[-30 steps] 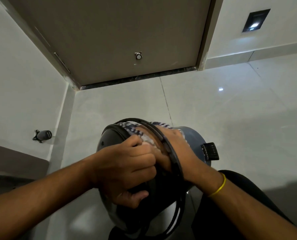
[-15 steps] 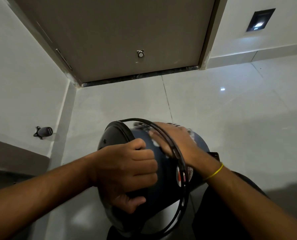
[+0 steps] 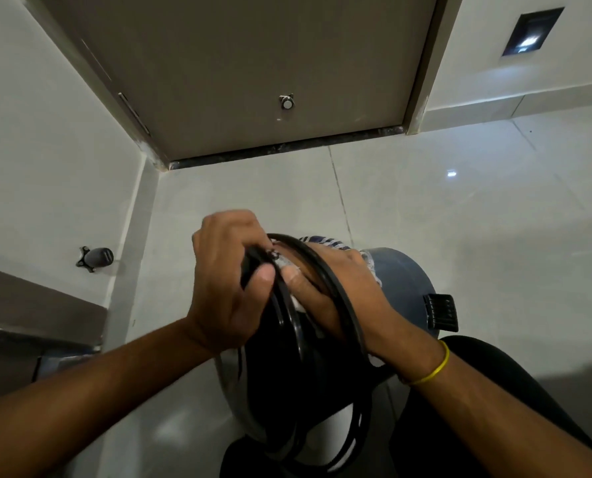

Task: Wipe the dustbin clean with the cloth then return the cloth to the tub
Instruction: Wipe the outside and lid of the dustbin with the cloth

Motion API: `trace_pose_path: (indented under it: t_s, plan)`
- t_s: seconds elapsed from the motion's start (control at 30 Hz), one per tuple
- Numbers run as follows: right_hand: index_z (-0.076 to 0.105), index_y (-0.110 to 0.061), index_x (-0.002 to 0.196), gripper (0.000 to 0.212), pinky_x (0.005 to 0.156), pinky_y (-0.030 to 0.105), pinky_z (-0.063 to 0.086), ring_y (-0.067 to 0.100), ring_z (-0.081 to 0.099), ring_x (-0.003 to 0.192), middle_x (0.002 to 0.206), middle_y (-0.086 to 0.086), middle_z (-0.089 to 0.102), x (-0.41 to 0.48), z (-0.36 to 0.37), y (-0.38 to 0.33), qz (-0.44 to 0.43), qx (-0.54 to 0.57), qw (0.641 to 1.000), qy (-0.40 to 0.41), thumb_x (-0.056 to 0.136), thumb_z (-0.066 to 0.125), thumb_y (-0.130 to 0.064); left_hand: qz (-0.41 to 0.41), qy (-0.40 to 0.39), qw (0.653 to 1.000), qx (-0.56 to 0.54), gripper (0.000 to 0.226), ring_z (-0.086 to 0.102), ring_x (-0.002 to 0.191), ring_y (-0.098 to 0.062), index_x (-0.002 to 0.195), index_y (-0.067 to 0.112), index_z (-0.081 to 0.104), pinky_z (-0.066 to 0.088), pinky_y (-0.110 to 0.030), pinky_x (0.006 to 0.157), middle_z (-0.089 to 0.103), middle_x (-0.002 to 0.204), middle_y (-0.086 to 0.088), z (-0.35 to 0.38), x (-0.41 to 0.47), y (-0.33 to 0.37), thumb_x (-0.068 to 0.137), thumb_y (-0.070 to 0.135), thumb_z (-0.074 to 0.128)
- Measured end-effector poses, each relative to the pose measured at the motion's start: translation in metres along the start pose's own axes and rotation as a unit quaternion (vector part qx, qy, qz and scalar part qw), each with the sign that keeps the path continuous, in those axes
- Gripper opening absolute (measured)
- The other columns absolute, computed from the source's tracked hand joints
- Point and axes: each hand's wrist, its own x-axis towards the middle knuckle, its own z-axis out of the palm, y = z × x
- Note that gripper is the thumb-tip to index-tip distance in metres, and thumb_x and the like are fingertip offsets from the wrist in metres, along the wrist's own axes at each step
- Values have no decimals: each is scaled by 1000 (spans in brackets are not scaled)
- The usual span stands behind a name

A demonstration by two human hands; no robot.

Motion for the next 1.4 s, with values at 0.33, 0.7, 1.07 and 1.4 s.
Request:
trace_pose_path:
  t_s: [0.33, 0.7, 1.07, 1.4]
  plan:
    - [64, -36, 141, 33, 110, 19, 41, -2, 63, 117, 113, -18, 72, -4, -8, 20, 60, 38, 997, -3, 113, 50, -45, -112, -105, 984, -93, 35, 57, 92, -26, 85, 2, 67, 49, -40, 79, 60, 94, -6, 17, 12, -5, 94, 24, 41]
    - [57, -45, 104, 28, 86, 35, 39, 2, 61, 95, 90, -26, 61, 10, -5, 69, 109, -140, 984, -10, 111, 32, -56, -31, -153, 986, -66, 30, 50, 68, -23, 71, 0, 59, 43, -40, 64, 56, 72, -10, 12, 16, -22, 89, 19, 44]
    - [61, -36, 98, 35, 110, 56, 40, 17, 65, 117, 112, -16, 73, 16, -13, 87, 196, -92, 975, -51, 111, 33, -51, 159, -294, 942, 6, 26, 32, 56, -26, 59, 9, 45, 34, -39, 54, 39, 60, -8, -5, 16, -13, 83, 17, 50]
    - [39, -42, 164, 49, 118, 45, 32, 9, 40, 156, 171, -17, 41, 17, 29, 13, -25, -107, 986, -129, 116, 29, -46, 310, -354, 881, 47, 21, 33, 51, -26, 57, 12, 45, 26, -35, 53, 42, 59, -8, -32, -2, -8, 74, 17, 55]
